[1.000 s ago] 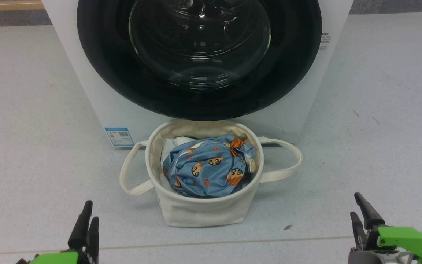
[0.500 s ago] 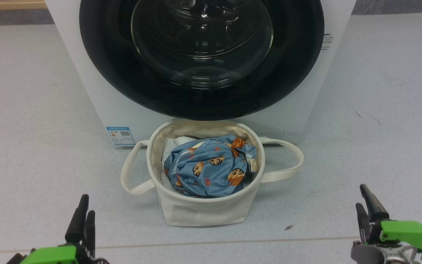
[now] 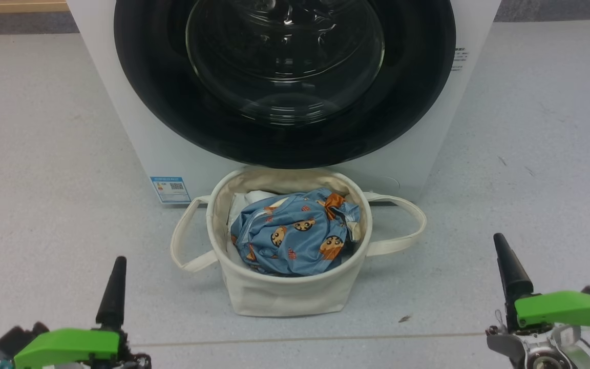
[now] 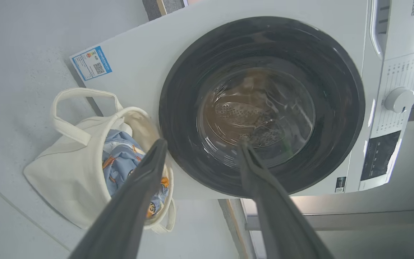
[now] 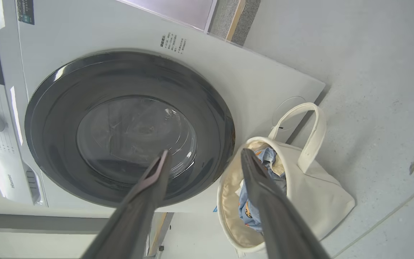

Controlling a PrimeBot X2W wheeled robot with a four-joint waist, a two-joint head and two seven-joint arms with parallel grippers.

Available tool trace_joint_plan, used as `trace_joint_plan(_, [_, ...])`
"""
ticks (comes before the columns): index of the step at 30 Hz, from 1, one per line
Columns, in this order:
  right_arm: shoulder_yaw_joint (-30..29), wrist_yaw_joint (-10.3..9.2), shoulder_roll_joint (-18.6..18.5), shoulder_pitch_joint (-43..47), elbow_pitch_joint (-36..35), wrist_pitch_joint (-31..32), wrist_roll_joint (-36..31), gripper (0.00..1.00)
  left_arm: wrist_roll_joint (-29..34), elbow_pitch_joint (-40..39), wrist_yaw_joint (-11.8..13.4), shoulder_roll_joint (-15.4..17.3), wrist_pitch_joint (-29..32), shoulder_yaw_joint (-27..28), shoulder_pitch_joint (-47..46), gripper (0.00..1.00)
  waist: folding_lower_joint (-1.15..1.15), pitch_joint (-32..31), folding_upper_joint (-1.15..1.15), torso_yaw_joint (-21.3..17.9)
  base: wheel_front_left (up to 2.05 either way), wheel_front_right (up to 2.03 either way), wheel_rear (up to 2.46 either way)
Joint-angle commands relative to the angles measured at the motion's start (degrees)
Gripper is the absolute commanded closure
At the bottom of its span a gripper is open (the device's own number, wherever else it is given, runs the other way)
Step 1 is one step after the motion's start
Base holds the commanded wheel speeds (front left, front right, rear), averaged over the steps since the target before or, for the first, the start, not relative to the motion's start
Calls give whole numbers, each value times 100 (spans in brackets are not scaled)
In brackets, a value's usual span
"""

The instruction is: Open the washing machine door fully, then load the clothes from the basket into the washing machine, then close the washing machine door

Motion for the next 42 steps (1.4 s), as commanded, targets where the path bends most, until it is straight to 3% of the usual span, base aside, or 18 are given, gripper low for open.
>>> trace_joint_plan(1, [-19,0,-149,-301,-212,-23,-292,0,274,-215,-13,194,-79,-12,-302,0,0,1,-1,5,0,0,0])
trace_joint_plan(11, [-95,0,-70,-395,50,-29,-1597,0,1549,-115,145,491,-307,-509,-458,0,0,-7,-1,49,0,0,0])
trace_joint_plan(42, [-76,0,22,-637,99,-48,-3879,0,3317,97,4,752,-814,-640,-680,0,0,-66,-1,146,0,0,0])
